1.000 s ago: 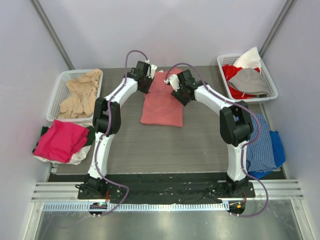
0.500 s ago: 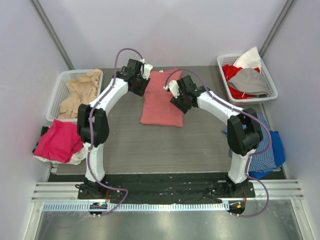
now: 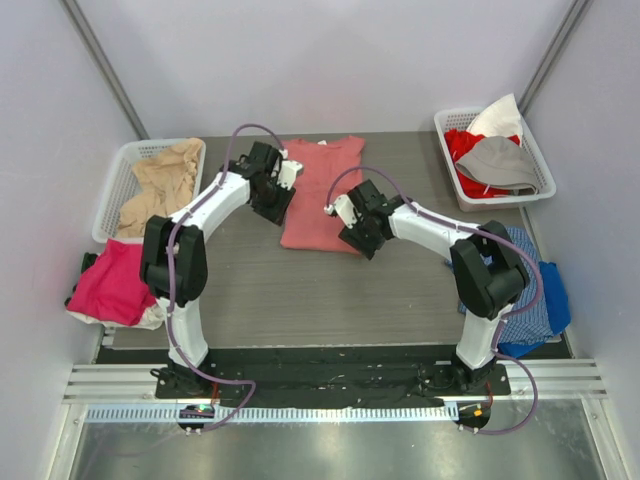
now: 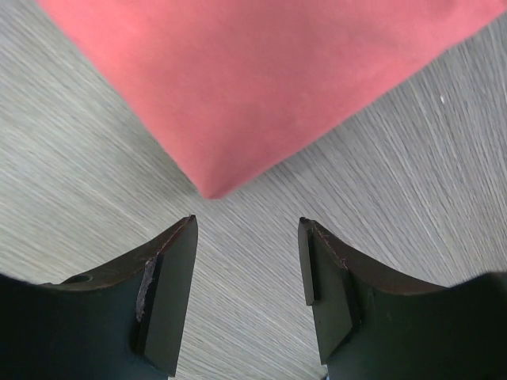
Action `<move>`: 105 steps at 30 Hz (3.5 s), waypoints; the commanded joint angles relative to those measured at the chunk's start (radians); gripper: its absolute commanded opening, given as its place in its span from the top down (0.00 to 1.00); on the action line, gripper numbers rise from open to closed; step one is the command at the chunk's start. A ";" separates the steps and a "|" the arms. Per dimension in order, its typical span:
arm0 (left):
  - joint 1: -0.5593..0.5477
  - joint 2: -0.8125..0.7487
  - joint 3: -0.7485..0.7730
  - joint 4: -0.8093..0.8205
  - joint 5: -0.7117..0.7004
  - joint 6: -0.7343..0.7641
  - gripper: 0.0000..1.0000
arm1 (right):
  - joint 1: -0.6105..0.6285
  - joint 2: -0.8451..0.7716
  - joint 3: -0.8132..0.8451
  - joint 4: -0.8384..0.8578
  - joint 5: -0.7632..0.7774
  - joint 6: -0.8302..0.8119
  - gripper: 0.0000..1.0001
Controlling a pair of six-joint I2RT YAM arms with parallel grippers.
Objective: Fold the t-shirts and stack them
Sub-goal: Fold the tshirt
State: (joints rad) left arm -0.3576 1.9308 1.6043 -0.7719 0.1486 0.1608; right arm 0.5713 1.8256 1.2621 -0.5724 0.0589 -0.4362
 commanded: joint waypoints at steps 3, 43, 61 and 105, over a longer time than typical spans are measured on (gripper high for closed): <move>0.005 -0.007 -0.056 -0.012 0.086 -0.009 0.66 | 0.035 -0.005 0.010 0.043 -0.031 0.025 0.39; 0.005 0.152 -0.067 0.017 0.236 0.009 0.66 | 0.053 0.100 0.082 0.060 -0.001 -0.016 0.43; 0.005 0.185 -0.064 -0.012 0.273 0.028 1.00 | 0.048 0.110 0.082 0.046 -0.018 -0.024 0.99; -0.126 -0.244 -0.251 -0.093 0.235 0.011 1.00 | 0.182 -0.295 -0.050 -0.095 0.090 -0.018 0.99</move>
State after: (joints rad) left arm -0.4957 1.6783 1.2766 -0.9062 0.4141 0.1986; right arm 0.7837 1.5295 1.1248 -0.6868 0.0792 -0.4309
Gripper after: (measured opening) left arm 0.022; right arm 0.058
